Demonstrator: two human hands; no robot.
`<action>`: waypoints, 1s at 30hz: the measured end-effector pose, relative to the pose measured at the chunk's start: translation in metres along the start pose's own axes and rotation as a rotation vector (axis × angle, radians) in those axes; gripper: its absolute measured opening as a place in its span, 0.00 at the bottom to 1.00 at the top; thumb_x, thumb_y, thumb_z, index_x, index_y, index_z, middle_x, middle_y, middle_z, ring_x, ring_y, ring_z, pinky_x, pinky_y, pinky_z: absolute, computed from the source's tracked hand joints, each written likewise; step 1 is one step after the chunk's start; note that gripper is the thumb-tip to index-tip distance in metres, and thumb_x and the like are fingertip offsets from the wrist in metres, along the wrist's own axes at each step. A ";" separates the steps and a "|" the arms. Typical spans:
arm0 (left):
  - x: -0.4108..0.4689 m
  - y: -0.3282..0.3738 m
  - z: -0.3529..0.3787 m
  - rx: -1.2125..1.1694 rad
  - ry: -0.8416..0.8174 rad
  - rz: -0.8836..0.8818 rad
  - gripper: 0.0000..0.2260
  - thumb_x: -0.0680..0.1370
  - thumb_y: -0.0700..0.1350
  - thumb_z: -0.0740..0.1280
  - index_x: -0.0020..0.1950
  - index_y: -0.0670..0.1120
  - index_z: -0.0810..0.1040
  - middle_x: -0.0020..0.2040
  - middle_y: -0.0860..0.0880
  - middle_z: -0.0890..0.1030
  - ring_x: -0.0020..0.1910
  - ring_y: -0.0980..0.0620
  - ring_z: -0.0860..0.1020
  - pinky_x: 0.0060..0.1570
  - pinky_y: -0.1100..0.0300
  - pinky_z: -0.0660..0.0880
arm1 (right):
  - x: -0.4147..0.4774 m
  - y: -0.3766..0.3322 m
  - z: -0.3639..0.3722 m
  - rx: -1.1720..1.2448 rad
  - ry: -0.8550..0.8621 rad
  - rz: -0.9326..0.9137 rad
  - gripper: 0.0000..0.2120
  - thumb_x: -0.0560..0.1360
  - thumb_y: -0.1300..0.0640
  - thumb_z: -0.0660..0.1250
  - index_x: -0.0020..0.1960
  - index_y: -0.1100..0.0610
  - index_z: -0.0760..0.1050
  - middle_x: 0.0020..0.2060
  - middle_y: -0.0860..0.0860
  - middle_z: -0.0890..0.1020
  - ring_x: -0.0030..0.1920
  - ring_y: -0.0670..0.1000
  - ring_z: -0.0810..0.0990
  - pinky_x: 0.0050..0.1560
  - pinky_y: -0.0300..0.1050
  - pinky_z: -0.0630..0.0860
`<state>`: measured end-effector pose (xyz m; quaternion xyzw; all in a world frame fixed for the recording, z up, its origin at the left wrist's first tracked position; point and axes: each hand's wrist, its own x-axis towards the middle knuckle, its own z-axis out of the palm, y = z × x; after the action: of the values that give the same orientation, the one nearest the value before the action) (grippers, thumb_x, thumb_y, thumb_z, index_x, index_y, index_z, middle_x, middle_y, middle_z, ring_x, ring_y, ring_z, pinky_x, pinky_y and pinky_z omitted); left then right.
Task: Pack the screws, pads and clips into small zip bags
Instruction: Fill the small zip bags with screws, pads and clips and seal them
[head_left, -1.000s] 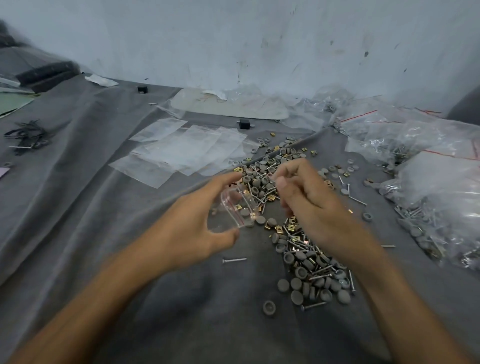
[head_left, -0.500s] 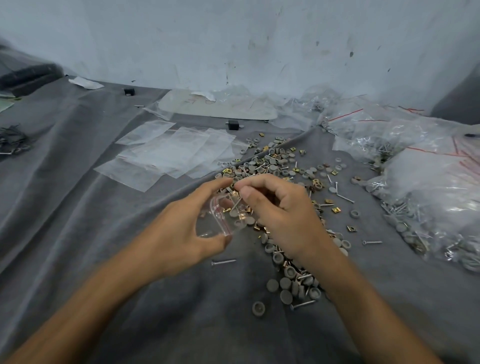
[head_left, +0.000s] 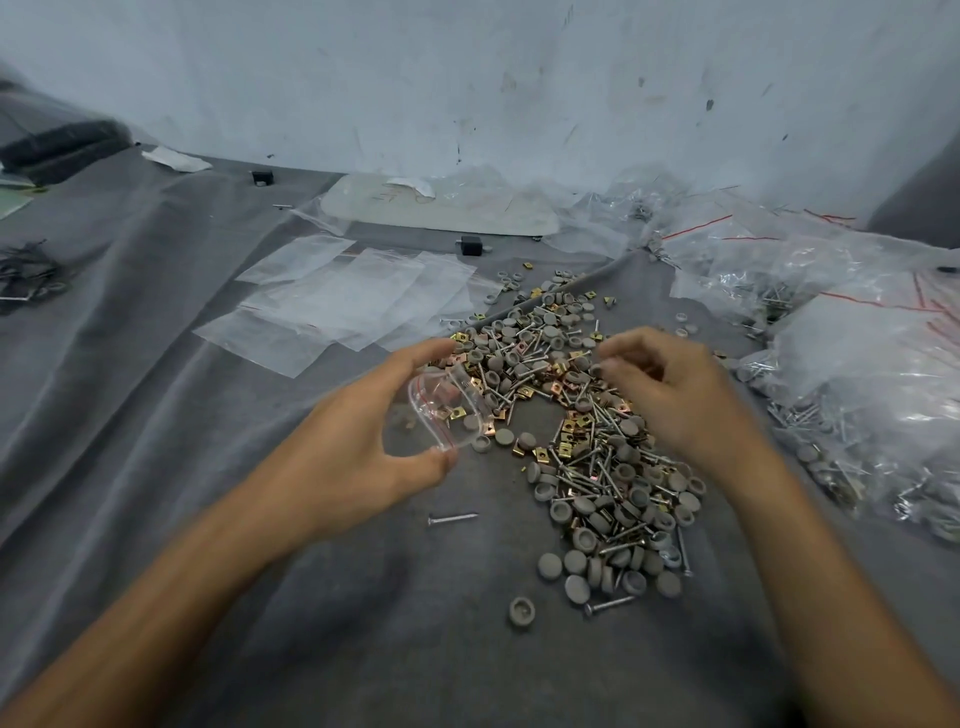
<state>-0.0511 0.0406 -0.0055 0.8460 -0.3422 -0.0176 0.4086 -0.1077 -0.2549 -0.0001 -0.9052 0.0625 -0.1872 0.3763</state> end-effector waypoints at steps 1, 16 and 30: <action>0.000 0.001 0.000 0.000 -0.005 -0.003 0.38 0.72 0.48 0.78 0.76 0.66 0.63 0.69 0.66 0.75 0.69 0.68 0.70 0.72 0.57 0.68 | 0.002 0.008 -0.001 -0.136 -0.032 0.025 0.04 0.81 0.51 0.67 0.52 0.42 0.79 0.43 0.39 0.81 0.42 0.39 0.78 0.37 0.37 0.71; -0.001 -0.004 0.000 -0.055 -0.014 -0.022 0.37 0.72 0.47 0.78 0.73 0.69 0.63 0.63 0.65 0.79 0.66 0.66 0.74 0.43 0.69 0.72 | 0.011 0.003 0.014 -0.697 -0.240 0.162 0.07 0.80 0.48 0.66 0.50 0.50 0.80 0.47 0.48 0.82 0.47 0.51 0.79 0.50 0.52 0.80; -0.001 -0.004 0.000 -0.045 -0.019 -0.018 0.38 0.72 0.48 0.78 0.74 0.70 0.63 0.65 0.64 0.78 0.66 0.63 0.75 0.57 0.56 0.76 | 0.000 0.006 0.024 -0.557 -0.188 0.138 0.13 0.81 0.50 0.63 0.41 0.56 0.71 0.36 0.53 0.76 0.34 0.52 0.73 0.32 0.47 0.65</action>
<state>-0.0495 0.0428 -0.0091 0.8393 -0.3378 -0.0370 0.4243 -0.0979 -0.2435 -0.0198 -0.9806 0.1378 -0.0521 0.1296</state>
